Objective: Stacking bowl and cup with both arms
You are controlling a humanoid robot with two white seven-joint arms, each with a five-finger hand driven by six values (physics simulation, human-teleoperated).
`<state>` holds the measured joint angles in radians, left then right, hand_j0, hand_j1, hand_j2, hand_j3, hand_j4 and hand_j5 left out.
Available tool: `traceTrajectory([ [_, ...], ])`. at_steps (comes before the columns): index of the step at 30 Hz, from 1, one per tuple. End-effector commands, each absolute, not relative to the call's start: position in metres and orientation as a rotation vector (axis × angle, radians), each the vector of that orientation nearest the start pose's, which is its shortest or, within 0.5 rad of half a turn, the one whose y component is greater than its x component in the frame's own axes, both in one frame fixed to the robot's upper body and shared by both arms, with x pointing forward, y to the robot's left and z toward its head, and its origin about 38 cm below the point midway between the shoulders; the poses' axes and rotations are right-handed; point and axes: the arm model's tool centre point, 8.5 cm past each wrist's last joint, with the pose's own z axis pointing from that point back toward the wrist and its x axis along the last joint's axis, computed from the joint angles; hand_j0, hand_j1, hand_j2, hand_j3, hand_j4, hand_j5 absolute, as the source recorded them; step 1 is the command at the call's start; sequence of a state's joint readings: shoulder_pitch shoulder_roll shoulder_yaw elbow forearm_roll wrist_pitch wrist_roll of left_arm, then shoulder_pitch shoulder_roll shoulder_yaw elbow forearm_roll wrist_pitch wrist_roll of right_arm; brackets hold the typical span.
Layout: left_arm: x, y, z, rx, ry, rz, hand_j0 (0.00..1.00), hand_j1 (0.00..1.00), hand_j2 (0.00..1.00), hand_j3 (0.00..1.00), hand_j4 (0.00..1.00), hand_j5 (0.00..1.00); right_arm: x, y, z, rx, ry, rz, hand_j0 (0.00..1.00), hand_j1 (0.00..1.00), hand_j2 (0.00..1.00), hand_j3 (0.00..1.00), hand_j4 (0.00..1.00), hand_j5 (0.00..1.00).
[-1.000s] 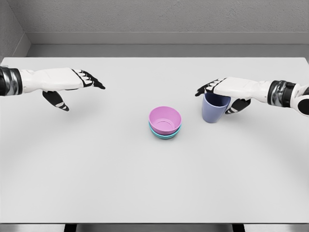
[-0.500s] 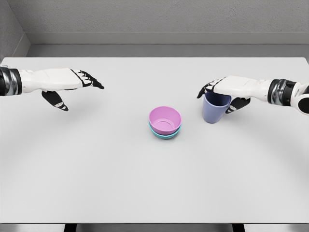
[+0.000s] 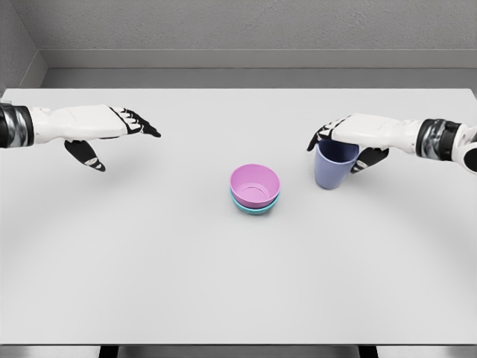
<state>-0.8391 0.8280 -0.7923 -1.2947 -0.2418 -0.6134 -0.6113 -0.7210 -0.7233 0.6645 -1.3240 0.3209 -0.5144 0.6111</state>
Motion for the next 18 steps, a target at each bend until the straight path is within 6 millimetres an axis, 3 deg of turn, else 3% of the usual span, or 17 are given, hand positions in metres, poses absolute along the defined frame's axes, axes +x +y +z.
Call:
traceTrajectory([
  [1, 0.463, 0.313, 0.232, 0.307, -1.323, -2.088, 1.0, 1.0, 1.0, 1.0, 1.0, 1.0, 0.464, -0.29, 0.21, -0.312, -1.371, 1.98, 0.69, 0.69, 0.69, 0.69, 0.69, 0.69],
  [18, 0.463, 0.313, 0.232, 0.307, -1.323, -2.088, 1.0, 1.0, 1.0, 1.0, 1.0, 1.0, 0.465, -0.296, 0.229, -0.332, -1.445, 1.959, 0.69, 0.69, 0.69, 0.69, 0.69, 0.69],
])
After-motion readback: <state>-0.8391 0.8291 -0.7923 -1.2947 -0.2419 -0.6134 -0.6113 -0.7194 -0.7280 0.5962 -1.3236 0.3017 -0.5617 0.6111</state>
